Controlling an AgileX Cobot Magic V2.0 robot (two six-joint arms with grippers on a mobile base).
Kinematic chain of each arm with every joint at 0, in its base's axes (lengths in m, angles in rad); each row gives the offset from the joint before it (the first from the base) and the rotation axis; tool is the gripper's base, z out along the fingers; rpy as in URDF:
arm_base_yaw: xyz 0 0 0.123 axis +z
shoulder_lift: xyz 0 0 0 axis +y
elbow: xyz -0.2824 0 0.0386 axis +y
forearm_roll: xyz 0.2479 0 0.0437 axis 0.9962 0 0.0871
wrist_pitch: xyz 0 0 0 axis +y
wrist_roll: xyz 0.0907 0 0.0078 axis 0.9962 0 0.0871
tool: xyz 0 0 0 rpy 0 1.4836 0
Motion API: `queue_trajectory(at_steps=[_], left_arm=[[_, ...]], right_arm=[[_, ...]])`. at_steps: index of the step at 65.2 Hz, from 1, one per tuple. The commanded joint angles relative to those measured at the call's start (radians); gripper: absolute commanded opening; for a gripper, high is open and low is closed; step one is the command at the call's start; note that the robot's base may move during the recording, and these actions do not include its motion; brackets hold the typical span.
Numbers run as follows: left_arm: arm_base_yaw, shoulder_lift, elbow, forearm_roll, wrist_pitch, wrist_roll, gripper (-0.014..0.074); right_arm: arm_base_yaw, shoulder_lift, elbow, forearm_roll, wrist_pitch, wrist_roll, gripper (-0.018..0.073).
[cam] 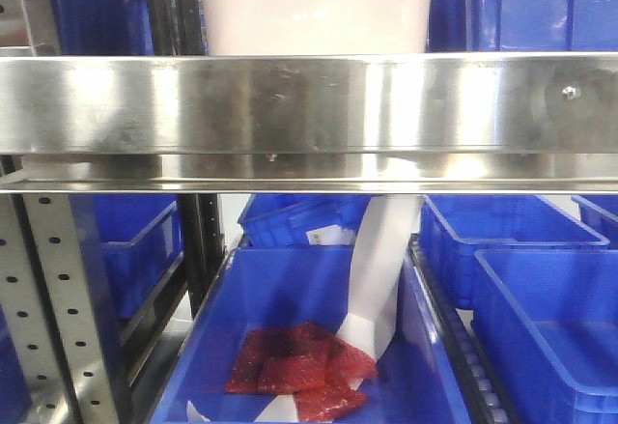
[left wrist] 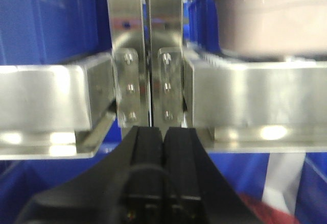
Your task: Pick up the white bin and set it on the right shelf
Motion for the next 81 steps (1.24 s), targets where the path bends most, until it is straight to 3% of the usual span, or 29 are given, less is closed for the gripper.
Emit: queue_trajectory(at_steps=[1, 9, 81], left_arm=[[-0.005, -0.011, -0.002, -0.011, -0.122, -0.008, -0.0118], [-0.005, -0.011, -0.002, -0.032, -0.108, -0.04, -0.0118], [-0.005, -0.011, -0.002, -0.032, -0.108, -0.04, -0.0118]], right_arm=[[-0.001, -0.016, -0.001, -0.013, -0.09, -0.002, 0.0056], [-0.001, -0.016, -0.001, -0.013, -0.09, -0.002, 0.0056], [-0.001, -0.016, -0.001, -0.013, -0.09, -0.002, 0.0056]])
